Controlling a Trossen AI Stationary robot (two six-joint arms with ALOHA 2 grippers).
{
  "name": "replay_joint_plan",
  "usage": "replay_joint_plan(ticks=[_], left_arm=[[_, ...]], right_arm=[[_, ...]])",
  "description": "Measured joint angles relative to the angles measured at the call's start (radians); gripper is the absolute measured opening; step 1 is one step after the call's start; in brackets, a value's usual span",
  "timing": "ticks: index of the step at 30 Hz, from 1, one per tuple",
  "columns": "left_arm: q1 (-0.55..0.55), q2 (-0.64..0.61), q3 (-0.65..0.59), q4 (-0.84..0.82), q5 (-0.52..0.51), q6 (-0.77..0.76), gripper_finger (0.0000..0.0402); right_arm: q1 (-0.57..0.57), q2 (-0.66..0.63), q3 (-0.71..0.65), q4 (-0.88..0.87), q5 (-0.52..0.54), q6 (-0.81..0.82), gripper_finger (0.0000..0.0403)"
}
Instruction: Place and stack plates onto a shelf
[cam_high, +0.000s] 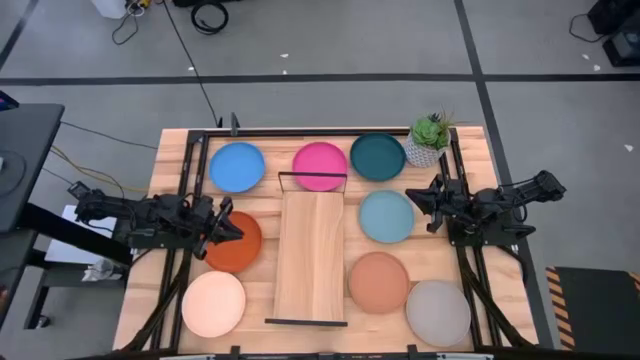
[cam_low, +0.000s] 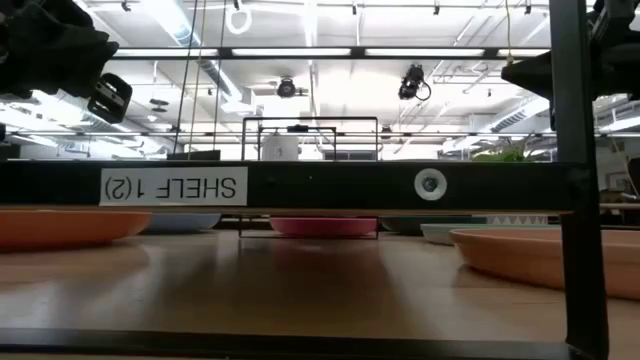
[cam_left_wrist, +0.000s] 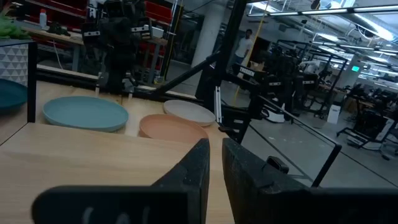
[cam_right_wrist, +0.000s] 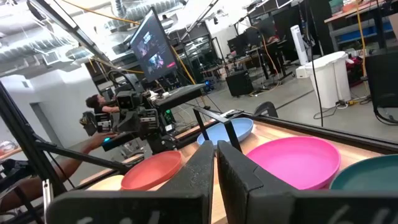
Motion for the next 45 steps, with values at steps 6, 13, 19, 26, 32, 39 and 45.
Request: replay_joint_plan(ticks=[6,13,19,26,32,39,45], left_arm=[[0.000,0.000,0.000,0.000,0.000,0.000,0.0050],[0.000,0.000,0.000,0.000,0.000,0.000,0.0050],[0.000,0.000,0.000,0.000,0.000,0.000,0.0050],[0.000,0.000,0.000,0.000,0.000,0.000,0.0050],[0.000,0.000,0.000,0.000,0.000,0.000,0.0050],[0.000,0.000,0.000,0.006,-0.003,0.000,0.0050],[0.000,0.000,0.000,0.120,-0.070,0.000,0.0050]], right_arm=[[0.000,0.000,0.000,0.000,0.000,0.000,0.0028],[0.000,0.000,0.000,0.000,0.000,0.000,0.0028],[0.000,0.000,0.000,0.000,0.000,0.000,0.0028],[0.000,0.000,0.000,0.000,0.000,0.000,0.0028],[0.000,0.000,0.000,0.000,0.000,0.000,0.0028],[0.000,0.000,0.000,0.000,0.000,0.000,0.0028],[0.000,0.000,0.000,0.000,0.000,0.000,0.0028]])
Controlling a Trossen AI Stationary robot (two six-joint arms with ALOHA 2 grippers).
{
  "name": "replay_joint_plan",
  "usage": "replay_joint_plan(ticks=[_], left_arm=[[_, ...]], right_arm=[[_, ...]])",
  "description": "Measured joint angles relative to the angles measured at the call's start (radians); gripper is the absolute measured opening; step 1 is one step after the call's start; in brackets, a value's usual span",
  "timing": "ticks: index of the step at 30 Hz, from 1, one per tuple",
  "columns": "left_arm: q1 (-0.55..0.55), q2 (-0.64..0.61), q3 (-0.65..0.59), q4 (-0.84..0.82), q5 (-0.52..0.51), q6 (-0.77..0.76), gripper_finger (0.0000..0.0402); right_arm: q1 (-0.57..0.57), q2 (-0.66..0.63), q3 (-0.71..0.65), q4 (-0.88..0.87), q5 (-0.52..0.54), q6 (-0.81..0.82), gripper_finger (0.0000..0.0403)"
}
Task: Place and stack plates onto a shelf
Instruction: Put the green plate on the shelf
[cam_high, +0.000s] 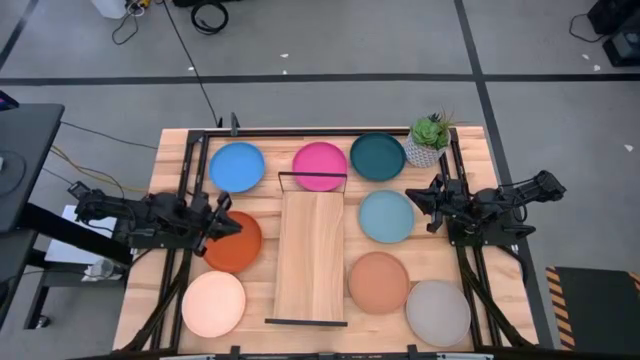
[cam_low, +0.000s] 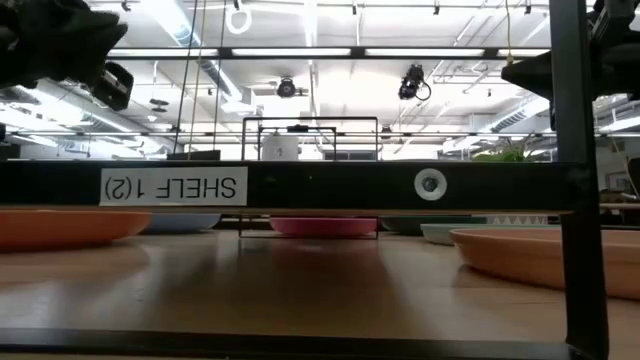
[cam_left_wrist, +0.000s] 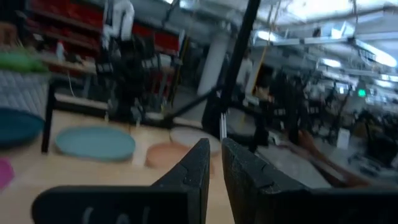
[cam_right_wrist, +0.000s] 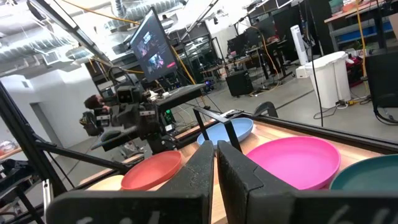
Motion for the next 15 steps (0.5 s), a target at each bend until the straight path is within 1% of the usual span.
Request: replay_joint_plan(ticks=[2,4,6,9,12,14,15], left_arm=[[0.000,0.000,0.000,0.026,-0.004,0.000,0.0050],[0.000,0.000,0.000,0.040,-0.004,-0.015,0.0050],[0.000,0.000,0.000,0.041,-0.004,-0.029,0.0050],[0.000,0.000,0.000,0.042,-0.008,-0.019,0.0050],[0.000,0.000,0.000,0.043,-0.039,-0.026,0.0050],[0.000,0.000,0.000,0.043,-0.056,-0.026,0.0050],[0.000,0.000,0.000,0.042,-0.063,-0.026,0.0050]], right_arm=[[-0.001,0.000,0.000,0.012,0.004,-0.006,0.0028],[-0.004,0.000,0.000,0.050,0.035,-0.048,0.0028],[-0.007,0.000,0.000,0.089,0.044,-0.075,0.0028],[-0.007,0.000,0.000,0.146,0.027,-0.072,0.0028],[-0.007,0.000,0.000,0.210,0.006,-0.057,0.0028],[-0.010,0.003,0.009,0.210,0.007,-0.048,0.0028],[-0.011,0.009,0.028,0.175,0.017,-0.038,0.0028]])
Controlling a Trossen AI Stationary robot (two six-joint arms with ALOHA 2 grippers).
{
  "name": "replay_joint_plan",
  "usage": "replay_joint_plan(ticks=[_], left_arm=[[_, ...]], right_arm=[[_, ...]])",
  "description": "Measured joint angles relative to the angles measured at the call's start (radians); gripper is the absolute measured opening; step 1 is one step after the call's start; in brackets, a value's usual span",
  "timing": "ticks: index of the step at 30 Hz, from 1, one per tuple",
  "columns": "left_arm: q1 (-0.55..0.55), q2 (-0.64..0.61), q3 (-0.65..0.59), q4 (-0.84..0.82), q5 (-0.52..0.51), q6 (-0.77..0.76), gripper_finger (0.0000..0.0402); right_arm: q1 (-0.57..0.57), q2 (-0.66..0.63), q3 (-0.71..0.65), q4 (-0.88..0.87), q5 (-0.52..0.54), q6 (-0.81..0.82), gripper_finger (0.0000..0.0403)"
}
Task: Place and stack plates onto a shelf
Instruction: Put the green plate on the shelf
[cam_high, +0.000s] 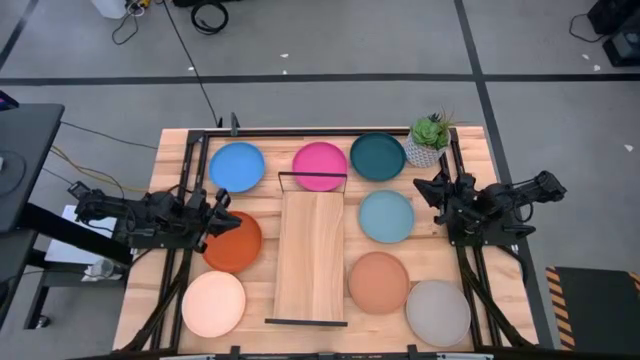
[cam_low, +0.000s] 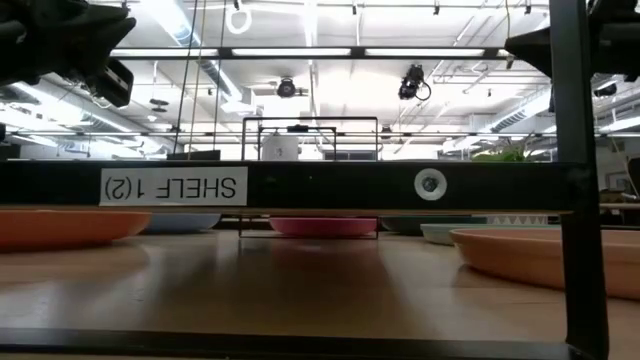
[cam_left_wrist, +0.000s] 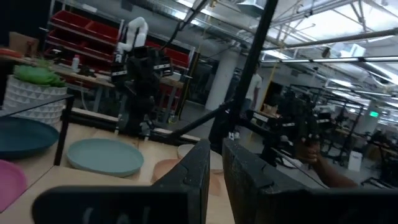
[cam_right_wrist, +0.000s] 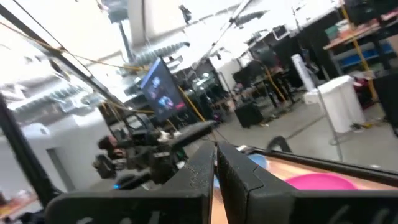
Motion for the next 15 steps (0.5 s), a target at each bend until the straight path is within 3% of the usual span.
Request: replay_joint_plan(ticks=[4,8,12,15], left_arm=[[0.000,0.000,0.000,0.000,-0.067,0.032,0.0050],[0.000,0.000,0.000,0.002,-0.264,0.149,0.0050],[0.000,0.000,0.000,0.035,-0.514,0.265,0.0050],[0.000,0.000,0.000,0.087,-0.601,0.296,0.0050]], right_arm=[[-0.005,0.058,0.115,-0.288,0.141,0.059,0.0025],[-0.053,0.159,0.216,-0.491,0.241,0.090,0.0024],[-0.133,0.275,0.259,-0.543,0.194,0.090,0.0025],[-0.212,0.372,0.262,-0.541,0.109,0.092,0.0028]])
